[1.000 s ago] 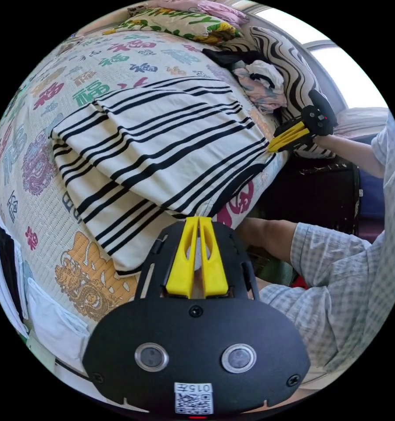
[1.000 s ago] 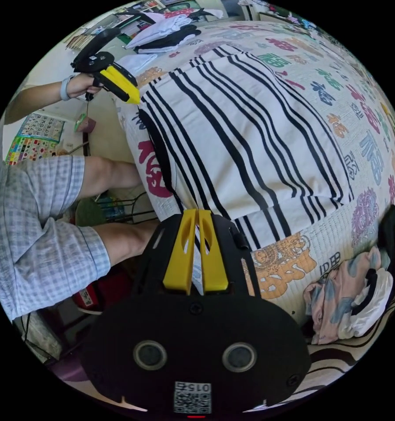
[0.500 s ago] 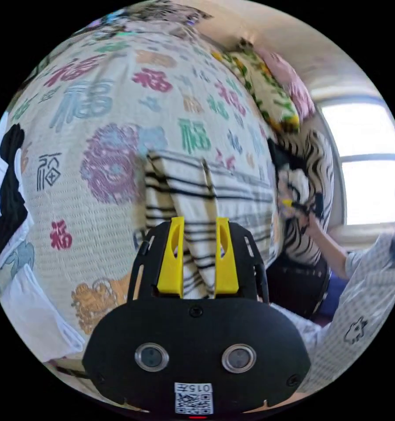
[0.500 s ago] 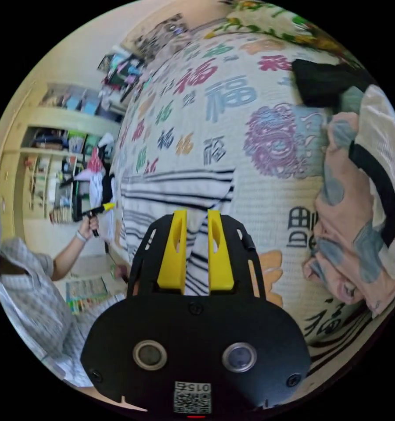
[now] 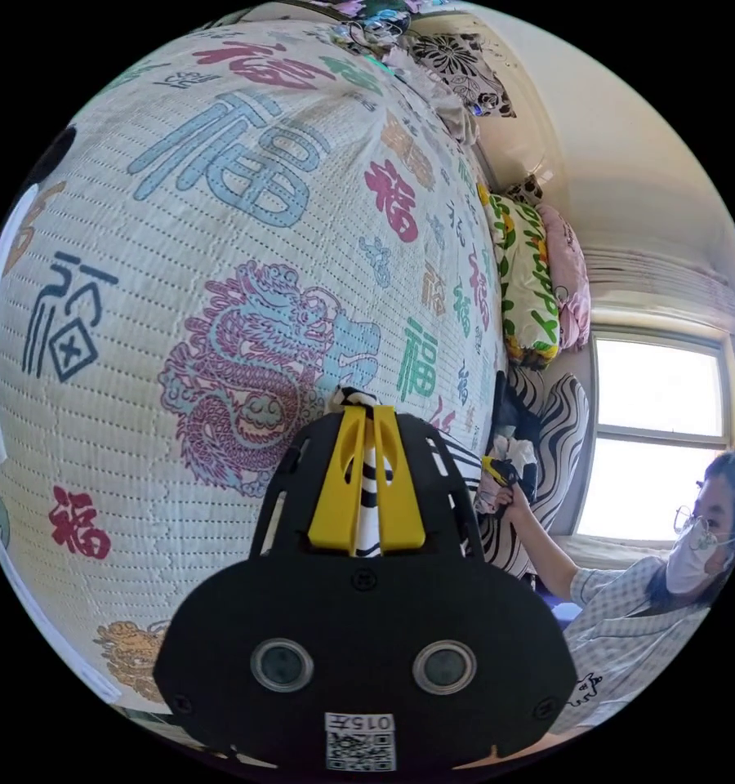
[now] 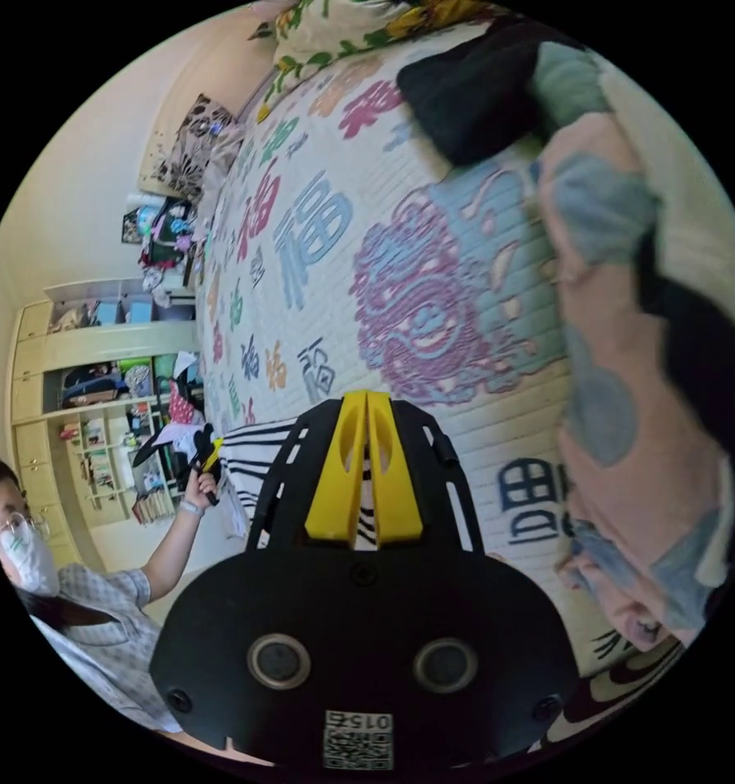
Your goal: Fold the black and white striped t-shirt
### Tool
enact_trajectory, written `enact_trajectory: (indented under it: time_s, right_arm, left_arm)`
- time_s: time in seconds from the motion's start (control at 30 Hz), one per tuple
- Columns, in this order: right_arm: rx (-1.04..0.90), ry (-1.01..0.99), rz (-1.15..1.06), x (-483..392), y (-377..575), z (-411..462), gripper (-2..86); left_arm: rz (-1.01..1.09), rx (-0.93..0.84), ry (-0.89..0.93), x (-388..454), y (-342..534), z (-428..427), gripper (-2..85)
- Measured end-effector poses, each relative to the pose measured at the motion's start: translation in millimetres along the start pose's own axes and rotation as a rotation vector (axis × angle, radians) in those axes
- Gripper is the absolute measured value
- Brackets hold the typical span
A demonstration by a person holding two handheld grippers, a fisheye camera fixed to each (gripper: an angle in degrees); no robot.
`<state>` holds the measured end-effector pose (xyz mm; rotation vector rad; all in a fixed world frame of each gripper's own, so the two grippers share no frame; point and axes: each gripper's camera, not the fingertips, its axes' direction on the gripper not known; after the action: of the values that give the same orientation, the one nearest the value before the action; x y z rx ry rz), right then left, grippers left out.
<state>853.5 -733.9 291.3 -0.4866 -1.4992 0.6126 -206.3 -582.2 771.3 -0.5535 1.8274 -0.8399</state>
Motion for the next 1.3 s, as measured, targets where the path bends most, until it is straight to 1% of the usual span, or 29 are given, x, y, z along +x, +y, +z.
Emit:
enact_trajectory:
  time_s: [0.07,0.13,0.17,0.2,0.27,0.37,0.43,0.53,0.57,0.63,0.7,0.73,0.8,0.87,0.9,0.93,1.1,1.17,1.3]
  right_arm:
    - [-0.029,-0.031,-0.029,8,-7,-10,-0.5]
    - [-0.098,-0.075,-0.107,4,-12,-11,0.7]
    - [-0.120,-0.072,-0.121,2,-13,-10,2.6]
    - [-0.162,-0.075,-0.138,0,-15,-6,6.4]
    - [-0.197,-0.106,-0.131,2,-18,0,8.0]
    - [-0.193,-0.157,-0.092,11,-26,5,6.8]
    - [-0.180,-0.200,-0.076,16,-33,7,1.5]
    - [-0.196,-0.247,-0.079,20,-40,9,0.7]
    - [-0.199,-0.240,-0.082,20,-40,8,0.8]
    - [-0.174,-0.178,-0.091,22,-42,-2,5.9]
    - [-0.168,-0.116,-0.089,25,-42,-11,8.3]
    - [-0.183,-0.052,-0.083,28,-43,-12,9.8]
    - [-0.223,-0.013,-0.078,32,-46,-7,10.3]
    - [-0.228,-0.065,-0.075,32,-51,2,8.5]
    - [-0.214,-0.113,-0.081,30,-54,8,3.9]
    - [-0.209,-0.121,-0.098,27,-56,14,1.2]
    - [-0.176,-0.021,-0.075,34,-61,14,-0.1]
    - [-0.194,-0.058,-0.052,44,-63,16,-0.2]
    - [-0.208,0.010,-0.070,44,-68,40,0.2]
  left_arm:
    - [0.008,-0.001,-0.002,-5,-2,-4,-0.5]
    - [0.027,-0.003,0.012,-7,-5,-5,-0.5]
    - [0.028,-0.009,0.026,-9,-7,-6,-0.5]
    - [0.031,-0.006,0.025,-10,-8,-9,-0.5]
    - [0.038,-0.004,0.021,-11,-9,-15,-0.5]
    - [0.038,-0.006,0.033,-15,-10,-26,-0.4]
    - [0.041,-0.010,0.034,-17,-10,-32,-0.4]
    - [0.043,-0.015,0.041,-21,-10,-39,-0.4]
    - [0.041,-0.017,0.047,-23,-10,-42,-0.4]
    - [0.045,-0.016,0.051,-24,-9,-47,-0.4]
    - [0.059,-0.018,0.047,-24,-7,-51,-0.4]
    - [0.061,-0.018,0.046,-25,-6,-52,-0.4]
    - [0.059,-0.017,0.051,-27,-3,-55,-0.4]
    - [0.054,-0.017,0.053,-30,-2,-56,-0.4]
    - [0.049,-0.016,0.053,-32,0,-57,-0.4]
    - [0.047,-0.016,0.053,-32,0,-58,-0.4]
    - [0.004,-0.005,-0.001,-37,5,-70,-0.6]
    - [0.033,-0.010,-0.019,-37,7,-69,-0.6]
    - [0.018,0.003,-0.052,-46,13,-60,-0.3]
